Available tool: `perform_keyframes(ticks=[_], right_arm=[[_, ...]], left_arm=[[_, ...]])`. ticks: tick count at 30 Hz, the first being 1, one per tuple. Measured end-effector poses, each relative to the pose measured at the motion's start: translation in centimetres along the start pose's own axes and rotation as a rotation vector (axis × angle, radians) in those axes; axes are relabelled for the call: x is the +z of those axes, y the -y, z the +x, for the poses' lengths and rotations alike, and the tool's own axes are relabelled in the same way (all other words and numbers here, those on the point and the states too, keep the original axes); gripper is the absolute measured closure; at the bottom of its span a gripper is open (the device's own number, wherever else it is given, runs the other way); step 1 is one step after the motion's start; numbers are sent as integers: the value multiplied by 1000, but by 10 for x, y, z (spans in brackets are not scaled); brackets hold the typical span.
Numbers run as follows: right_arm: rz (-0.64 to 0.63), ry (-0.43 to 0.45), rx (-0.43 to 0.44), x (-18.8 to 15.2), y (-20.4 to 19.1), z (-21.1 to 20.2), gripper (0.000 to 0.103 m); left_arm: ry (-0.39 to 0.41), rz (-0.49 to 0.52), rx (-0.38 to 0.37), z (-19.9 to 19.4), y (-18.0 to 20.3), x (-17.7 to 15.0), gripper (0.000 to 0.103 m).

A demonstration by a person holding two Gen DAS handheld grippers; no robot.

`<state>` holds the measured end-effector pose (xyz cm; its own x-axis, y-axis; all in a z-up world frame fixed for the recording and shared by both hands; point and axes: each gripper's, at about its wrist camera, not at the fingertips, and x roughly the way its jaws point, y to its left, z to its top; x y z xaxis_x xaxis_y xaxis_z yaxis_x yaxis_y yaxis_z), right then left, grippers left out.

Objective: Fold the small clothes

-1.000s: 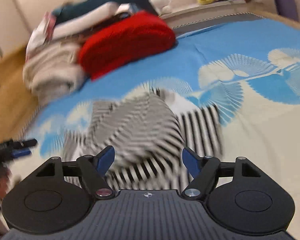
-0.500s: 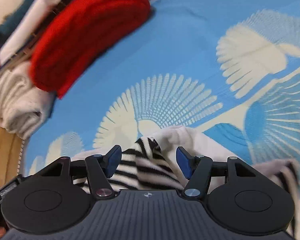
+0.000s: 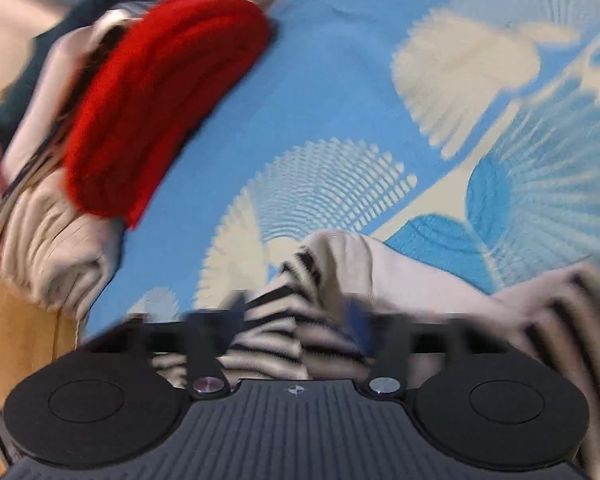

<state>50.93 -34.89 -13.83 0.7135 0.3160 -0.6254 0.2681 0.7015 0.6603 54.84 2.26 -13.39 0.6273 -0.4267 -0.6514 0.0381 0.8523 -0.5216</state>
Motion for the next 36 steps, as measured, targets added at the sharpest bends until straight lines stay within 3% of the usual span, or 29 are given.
perform_keyframes(ticks=[2, 7, 9, 11, 13, 16, 19, 21, 24, 25, 26, 27, 30, 32, 34, 36], right_arm=[[-113, -29, -13, -15, -3, -31, 23], [-183, -130, -123, -62, 10, -56, 22], [-199, -152, -129, -78, 10, -54, 31], [-246, -158, -117, -88, 3, -54, 75], [-288, -167, -91, -92, -7, -54, 97], [-284, -122, -48, -83, -23, -66, 97], [-249, -90, 43, -75, -36, -96, 97], [-251, -96, 52, -79, -39, -109, 97], [-263, -149, -5, -94, -25, -98, 93], [-284, -152, -66, -103, -17, -88, 85], [-321, -161, -149, -111, -11, -77, 65], [-360, -152, -219, -117, -7, -70, 60], [-484, -86, -229, -126, -14, -83, 55], [-548, 17, -225, -127, -24, -97, 50], [-634, 64, -147, -133, -37, -107, 50], [-702, 32, -68, -141, -45, -101, 53]], left_arm=[[-80, 34, -43, -15, 1, -18, 6], [-260, 106, -39, -13, 16, -65, 6], [-336, 170, -75, -8, 30, -81, 25], [-344, 282, -92, -9, 46, -92, 74], [-314, 336, -77, -13, 55, -95, 96], [-290, 277, -113, -29, 58, -83, 96], [-251, 281, -112, -55, 56, -79, 95], [-273, 271, -118, -60, 47, -85, 92], [-303, 313, -7, -45, 37, -101, 66], [-294, 327, 56, -39, 30, -108, 58], [-277, 323, 79, -38, 25, -111, 56], [-258, 332, 87, -41, 24, -113, 54], [-129, 426, 99, -64, 37, -109, 34], [-55, 475, 46, -82, 48, -110, 21], [-39, 517, -30, -87, 57, -114, 19], [-79, 562, -35, -73, 62, -125, 19]])
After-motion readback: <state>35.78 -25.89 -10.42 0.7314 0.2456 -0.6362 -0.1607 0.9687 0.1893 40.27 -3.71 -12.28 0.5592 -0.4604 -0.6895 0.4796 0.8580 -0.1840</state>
